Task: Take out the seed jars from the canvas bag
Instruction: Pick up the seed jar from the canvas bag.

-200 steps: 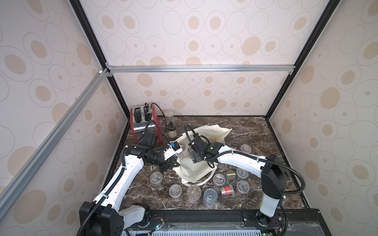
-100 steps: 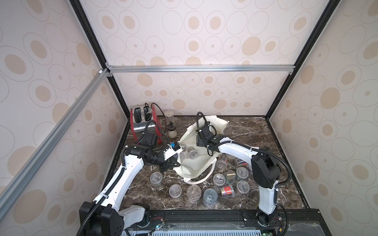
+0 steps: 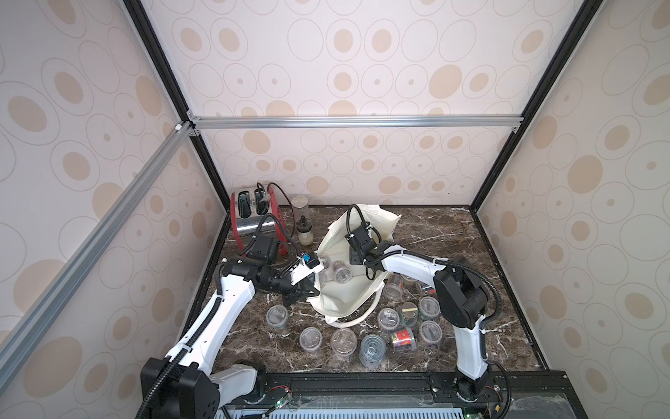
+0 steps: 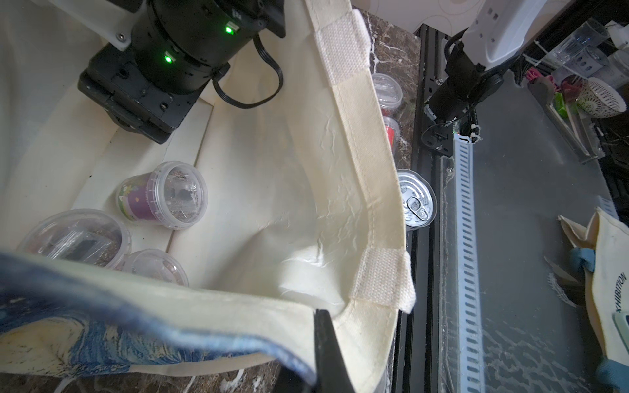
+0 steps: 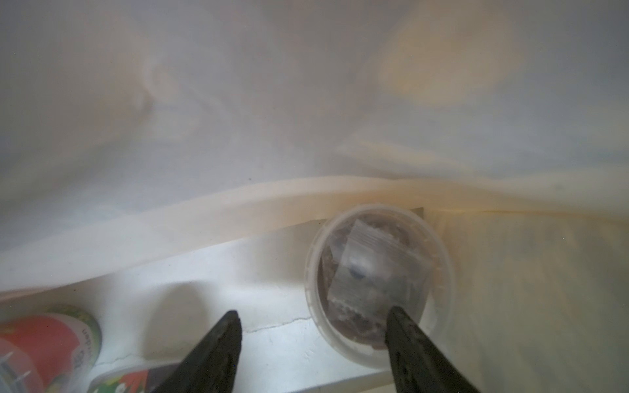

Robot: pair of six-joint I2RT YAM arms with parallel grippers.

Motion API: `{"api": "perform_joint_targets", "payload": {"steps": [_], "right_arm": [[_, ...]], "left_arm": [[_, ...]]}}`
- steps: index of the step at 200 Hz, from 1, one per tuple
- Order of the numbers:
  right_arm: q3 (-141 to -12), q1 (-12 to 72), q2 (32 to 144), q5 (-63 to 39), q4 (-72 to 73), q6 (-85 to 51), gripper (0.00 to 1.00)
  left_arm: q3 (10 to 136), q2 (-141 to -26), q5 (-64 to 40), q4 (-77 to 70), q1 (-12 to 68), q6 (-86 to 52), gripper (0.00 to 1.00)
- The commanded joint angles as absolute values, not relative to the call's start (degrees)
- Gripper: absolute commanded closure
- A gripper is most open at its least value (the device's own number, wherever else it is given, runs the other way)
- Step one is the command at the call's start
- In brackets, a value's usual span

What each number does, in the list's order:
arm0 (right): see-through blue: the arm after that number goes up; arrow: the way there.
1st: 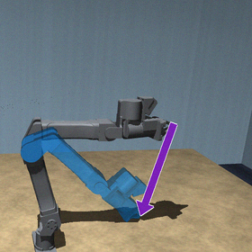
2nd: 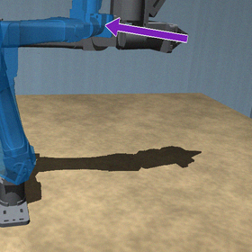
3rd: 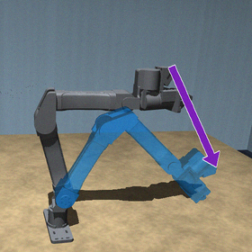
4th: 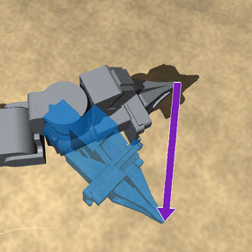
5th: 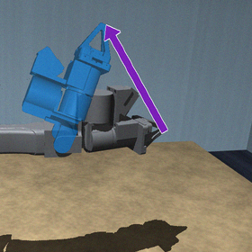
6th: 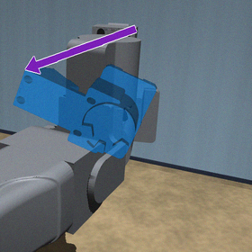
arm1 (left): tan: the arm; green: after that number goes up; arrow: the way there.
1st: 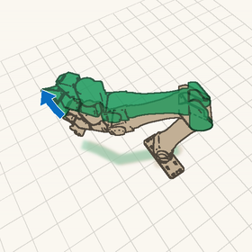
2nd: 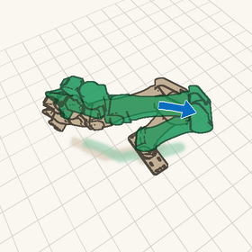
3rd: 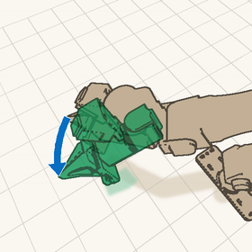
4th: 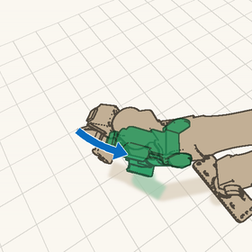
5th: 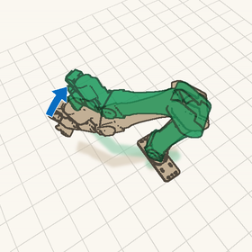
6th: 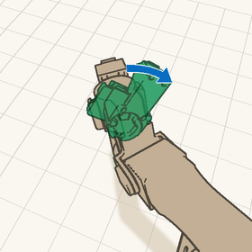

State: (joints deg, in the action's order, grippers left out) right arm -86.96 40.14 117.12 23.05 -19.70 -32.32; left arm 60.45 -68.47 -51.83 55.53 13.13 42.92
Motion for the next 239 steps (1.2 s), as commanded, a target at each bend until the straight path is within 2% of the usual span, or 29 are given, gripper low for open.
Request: {"api": "perform_joint_targets", "payload": {"steps": [1, 71, 132, 145, 179, 217, 239], "right_arm": [[-87.59, 39.07, 118.85, 18.58, -22.86, -32.58, 0.28], [-87.93, 38.85, 117.11, 0.02, -17.31, -27.93, 0.42], [-85.73, 38.86, 110.81, -5.36, -14.32, -26.34, 0.41], [-85.33, 38.94, 109.0, -3.73, -15.29, -25.7, 0.39], [-85.76, 39.18, 107.16, 9.4, -22.0, -23.04, 0.32], [-88.78, 39.69, 110.95, 15.93, -27.29, -22.14, 0.16], [-90.6, 39.66, 114.1, 20.31, -31.18, -26.91, 0.1]], "left_arm": [[60.51, -67.67, -52.64, 57.74, 13.03, 45.49, 1.0], [60.68, -67.7, -52.5, 58.42, 13.01, 46.22, 1.0], [60.38, -67.37, -52.45, 58.45, 13.01, 46.77, 1.0], [60.21, -67.13, -52.37, 58.57, 13.01, 46.9, 1.0], [59.91, -66.32, -52.56, 58.29, 13.01, 46.82, 1.0], [59.78, -65.83, -52.28, 58.05, 13.02, 46.62, 1.0], [59.61, -65.83, -52.6, 57.26, 13.01, 45.76, 1.0]]}}
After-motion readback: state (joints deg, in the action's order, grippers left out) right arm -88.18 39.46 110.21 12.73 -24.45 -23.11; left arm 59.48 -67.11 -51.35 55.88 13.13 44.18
